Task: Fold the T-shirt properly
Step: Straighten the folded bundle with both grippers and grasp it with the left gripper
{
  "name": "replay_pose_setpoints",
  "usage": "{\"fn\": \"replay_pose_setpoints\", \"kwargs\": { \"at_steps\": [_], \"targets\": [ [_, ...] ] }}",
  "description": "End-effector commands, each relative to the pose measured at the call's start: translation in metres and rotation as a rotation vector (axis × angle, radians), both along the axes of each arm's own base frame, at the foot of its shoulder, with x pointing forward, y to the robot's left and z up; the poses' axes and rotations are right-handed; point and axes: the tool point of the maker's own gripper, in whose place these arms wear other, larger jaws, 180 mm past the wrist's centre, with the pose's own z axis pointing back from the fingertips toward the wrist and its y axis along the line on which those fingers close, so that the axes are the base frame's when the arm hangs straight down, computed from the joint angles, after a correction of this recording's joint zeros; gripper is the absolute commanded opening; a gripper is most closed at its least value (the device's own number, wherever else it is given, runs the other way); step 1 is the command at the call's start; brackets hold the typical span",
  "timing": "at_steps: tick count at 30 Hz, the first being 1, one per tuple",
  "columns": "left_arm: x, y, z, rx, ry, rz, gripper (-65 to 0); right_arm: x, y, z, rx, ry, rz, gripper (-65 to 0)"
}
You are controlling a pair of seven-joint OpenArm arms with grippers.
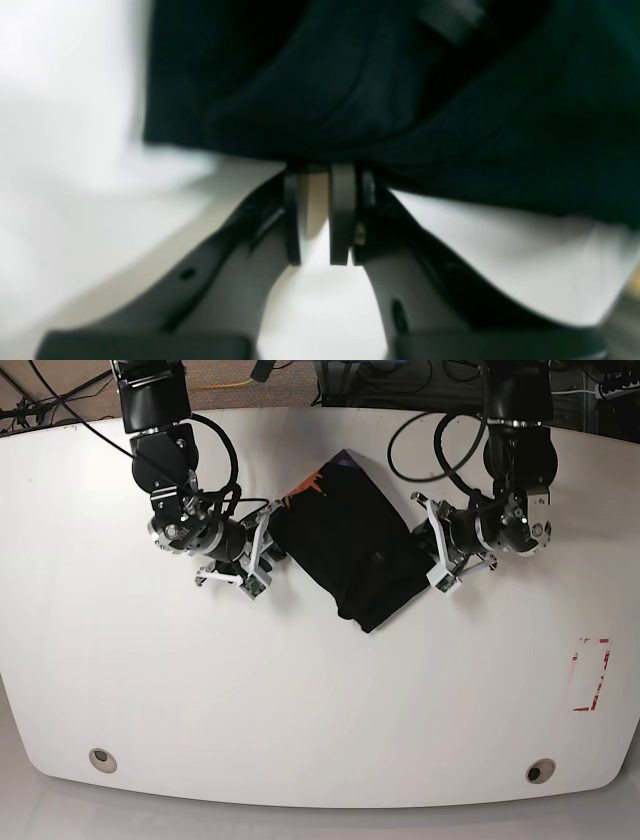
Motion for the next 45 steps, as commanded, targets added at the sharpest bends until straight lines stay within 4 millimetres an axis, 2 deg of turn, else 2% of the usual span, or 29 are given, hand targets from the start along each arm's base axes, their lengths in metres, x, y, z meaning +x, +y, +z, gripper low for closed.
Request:
{"fn": "replay_pose_setpoints", "kwargs": {
  "at_steps": [1, 5, 8, 9, 12, 15, 19, 21, 23, 26, 27, 31, 33, 36, 41, 43, 45],
  "targets": [
    [0.024, 0.004, 0.000, 0.021, -0.002, 0.020, -58.7, 0.002, 0.010, 0.020, 0.043, -0.059, 0.014, -47.6],
    [0.054, 0.001, 0.009, -0.028, -0.049, 0.043, -58.7, -0.012, 0.039, 0.018, 0.102, -0.034, 0.029, -47.6],
    [0.066, 0.000, 0.016, -0.036, -0.063, 0.047, -58.7, -0.018, 0.057, 0.016, 0.122, -0.012, 0.048, -47.6],
    [0.071, -0.003, 0.020, -0.042, -0.073, 0.046, -58.7, -0.020, 0.069, 0.018, 0.144, -0.010, 0.058, -47.6],
    [0.078, -0.006, 0.027, -0.051, -0.092, 0.046, -58.7, -0.022, 0.089, 0.024, 0.183, -0.010, 0.075, -47.6],
    [0.081, -0.004, 0.030, -0.048, -0.103, 0.048, -58.7, -0.017, 0.097, 0.030, 0.201, -0.023, 0.076, -47.4],
    [0.090, 0.002, 0.060, -0.019, -0.205, 0.037, -58.7, -0.012, 0.088, 0.031, 0.172, -0.021, 0.068, -47.6],
    [0.084, 0.013, 0.066, 0.016, -0.236, 0.031, -58.7, -0.004, 0.075, 0.033, 0.160, -0.027, 0.033, -47.6],
    [0.080, 0.010, 0.082, 0.032, -0.294, 0.011, -57.1, 0.005, 0.058, 0.037, 0.151, -0.044, -0.012, -47.6],
    [0.067, 0.004, 0.098, 0.043, -0.358, -0.014, -47.8, 0.010, 0.030, 0.041, 0.118, -0.063, -0.056, -47.6],
    [0.061, 0.001, 0.105, 0.047, -0.385, -0.024, -42.5, 0.010, 0.023, 0.040, 0.098, -0.062, -0.058, -47.6],
    [0.048, -0.014, 0.114, -0.005, -0.391, 0.069, -27.8, 0.010, 0.006, 0.038, 0.053, -0.059, -0.062, -47.6],
    [0.040, -0.025, 0.113, -0.024, -0.379, 0.081, -25.8, 0.010, 0.003, 0.038, 0.043, -0.060, -0.061, -47.6],
    [0.025, -0.046, 0.101, -0.052, -0.323, 0.097, -25.8, 0.005, 0.001, 0.036, 0.038, -0.053, -0.062, -47.6],
    [0.016, -0.071, 0.078, -0.090, -0.214, 0.203, -25.6, 0.008, -0.018, 0.036, 0.035, -0.057, -0.119, -47.6],
    [0.013, -0.075, 0.065, -0.103, -0.181, 0.256, -25.4, 0.008, -0.019, 0.036, 0.035, -0.056, -0.122, -47.6],
    [0.008, -0.077, 0.042, -0.101, -0.137, 0.287, -25.3, 0.008, -0.019, 0.036, 0.035, -0.056, -0.122, -47.6]
  ]
}}
